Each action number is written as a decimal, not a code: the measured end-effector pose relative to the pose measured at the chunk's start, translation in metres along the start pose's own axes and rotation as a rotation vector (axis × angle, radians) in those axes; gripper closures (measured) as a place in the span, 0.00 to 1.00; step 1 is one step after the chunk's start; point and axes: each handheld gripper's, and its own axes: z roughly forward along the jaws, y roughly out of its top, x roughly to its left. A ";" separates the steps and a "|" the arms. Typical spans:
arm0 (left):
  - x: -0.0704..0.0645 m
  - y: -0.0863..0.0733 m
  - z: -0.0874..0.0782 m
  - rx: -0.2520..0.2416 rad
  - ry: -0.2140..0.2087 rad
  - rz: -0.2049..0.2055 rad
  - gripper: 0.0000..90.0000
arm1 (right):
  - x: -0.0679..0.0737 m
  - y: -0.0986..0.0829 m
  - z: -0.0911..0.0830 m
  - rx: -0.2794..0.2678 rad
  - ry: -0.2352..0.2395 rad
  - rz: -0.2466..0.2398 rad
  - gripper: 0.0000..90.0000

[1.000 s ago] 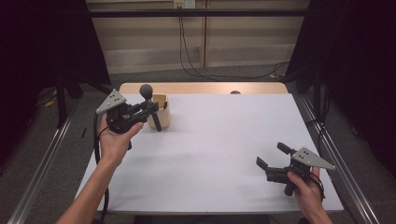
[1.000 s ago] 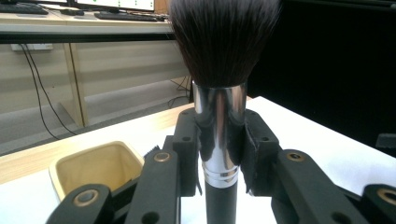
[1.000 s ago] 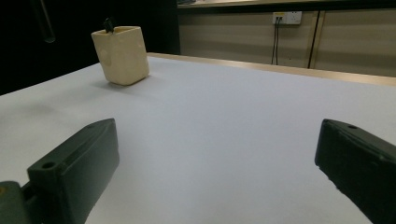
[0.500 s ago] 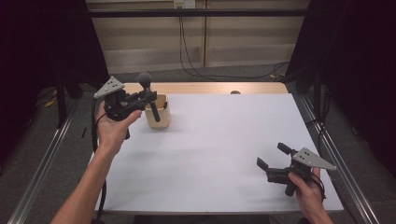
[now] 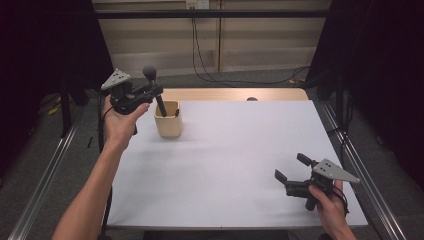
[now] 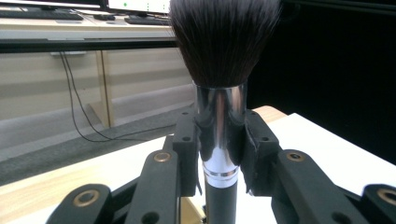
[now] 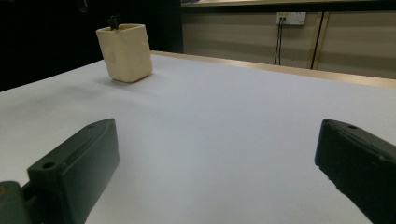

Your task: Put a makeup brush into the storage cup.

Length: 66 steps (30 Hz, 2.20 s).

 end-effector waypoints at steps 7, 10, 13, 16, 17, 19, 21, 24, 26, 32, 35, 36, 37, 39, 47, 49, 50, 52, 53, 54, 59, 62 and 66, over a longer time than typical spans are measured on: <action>0.008 -0.004 0.014 -0.009 0.033 -0.017 0.78 | 0.000 0.000 0.000 0.001 0.003 -0.005 0.00; 0.012 -0.005 0.018 -0.004 0.040 -0.006 0.79 | 0.000 0.000 0.000 0.001 0.004 -0.006 0.00; 0.015 -0.008 0.022 -0.008 0.052 0.012 0.79 | 0.000 0.000 0.000 0.002 0.005 -0.009 0.00; 0.015 -0.012 0.026 -0.015 0.059 0.036 0.78 | 0.001 0.000 -0.001 0.005 0.008 -0.013 0.00; 0.015 -0.013 0.028 -0.011 0.058 0.044 0.79 | 0.002 0.000 -0.001 0.004 0.009 -0.012 0.00; 0.015 -0.014 0.030 -0.017 0.055 0.032 0.78 | 0.002 0.000 -0.001 0.007 0.009 -0.014 0.00; 0.015 -0.015 0.031 -0.011 0.056 0.038 0.78 | 0.001 0.000 -0.001 0.008 0.010 -0.014 0.00; 0.015 -0.019 0.034 -0.001 0.059 0.040 0.78 | 0.002 0.000 -0.001 0.009 0.010 -0.013 0.00; 0.015 -0.021 0.035 0.006 0.059 0.052 0.78 | 0.002 0.000 -0.001 0.006 0.011 -0.010 0.00; 0.019 -0.028 0.037 0.021 0.059 0.048 0.78 | 0.002 0.000 -0.001 0.007 0.013 -0.013 0.00; 0.019 -0.032 0.039 0.029 0.062 0.045 0.78 | 0.002 0.000 -0.001 0.008 0.013 -0.013 0.00; 0.019 -0.033 0.039 0.028 0.062 0.046 0.78 | 0.002 0.000 -0.001 0.007 0.013 -0.013 0.00; 0.019 -0.035 0.040 0.029 0.061 0.040 0.78 | 0.002 0.000 -0.001 0.007 0.013 -0.013 0.00; 0.019 -0.037 0.040 0.033 0.063 0.040 0.78 | 0.002 0.000 -0.001 0.007 0.012 -0.013 0.00; 0.020 -0.045 0.041 0.046 0.067 0.046 0.78 | 0.002 0.000 -0.001 0.007 0.015 -0.015 0.00; 0.020 -0.048 0.043 0.047 0.070 0.039 0.78 | 0.002 0.000 -0.001 0.005 0.014 -0.016 0.00; 0.021 -0.049 0.043 0.053 0.070 0.045 0.78 | 0.002 0.000 -0.001 0.005 0.015 -0.015 0.00; 0.021 -0.051 0.045 0.051 0.067 0.036 0.78 | 0.002 0.000 -0.001 0.005 0.013 -0.016 0.00; 0.022 -0.052 0.045 0.059 0.070 0.043 0.78 | 0.002 -0.001 -0.001 0.005 0.012 -0.015 0.00; 0.022 -0.053 0.046 0.061 0.068 0.043 0.78 | 0.002 0.000 -0.001 0.009 0.014 -0.014 0.00; 0.021 -0.056 0.048 0.064 0.067 0.030 0.78 | 0.002 0.000 -0.001 0.008 0.014 -0.016 0.00; 0.022 -0.058 0.049 0.071 0.068 0.035 0.78 | 0.002 0.000 -0.001 0.010 0.015 -0.014 0.00; 0.023 -0.061 0.050 0.081 0.069 0.042 0.78 | 0.002 -0.001 -0.001 0.012 0.016 -0.011 0.00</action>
